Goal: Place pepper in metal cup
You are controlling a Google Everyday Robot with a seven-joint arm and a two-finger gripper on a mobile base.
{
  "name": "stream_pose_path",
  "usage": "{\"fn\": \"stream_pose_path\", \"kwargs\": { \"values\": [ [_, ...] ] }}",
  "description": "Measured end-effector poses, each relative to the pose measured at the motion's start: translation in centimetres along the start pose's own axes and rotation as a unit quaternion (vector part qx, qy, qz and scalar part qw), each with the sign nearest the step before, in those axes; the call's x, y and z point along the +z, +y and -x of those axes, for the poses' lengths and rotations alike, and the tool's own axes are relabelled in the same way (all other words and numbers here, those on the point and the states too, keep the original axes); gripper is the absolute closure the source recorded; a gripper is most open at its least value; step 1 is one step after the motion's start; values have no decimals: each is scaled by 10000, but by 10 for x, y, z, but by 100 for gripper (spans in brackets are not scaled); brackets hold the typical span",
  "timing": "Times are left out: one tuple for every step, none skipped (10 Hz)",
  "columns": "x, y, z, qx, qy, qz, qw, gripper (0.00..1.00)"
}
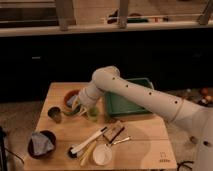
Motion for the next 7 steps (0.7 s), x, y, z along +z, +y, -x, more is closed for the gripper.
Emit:
{"fn": "stream_pose_path", "kwargs": {
  "values": [
    [2, -4, 3, -34, -43, -11, 10000, 100],
    [5, -9, 7, -89, -95, -11, 9999, 100],
    [10, -15, 14, -181, -187, -1, 9997, 100],
    [11, -17, 17, -212, -228, -3, 9995, 100],
    [14, -20, 20, -257, -279, 13, 9993, 100],
    [17, -23, 24, -295, -342, 24, 9990, 100],
    [23, -30, 32, -361, -483, 37, 9982, 100]
  ]
}}
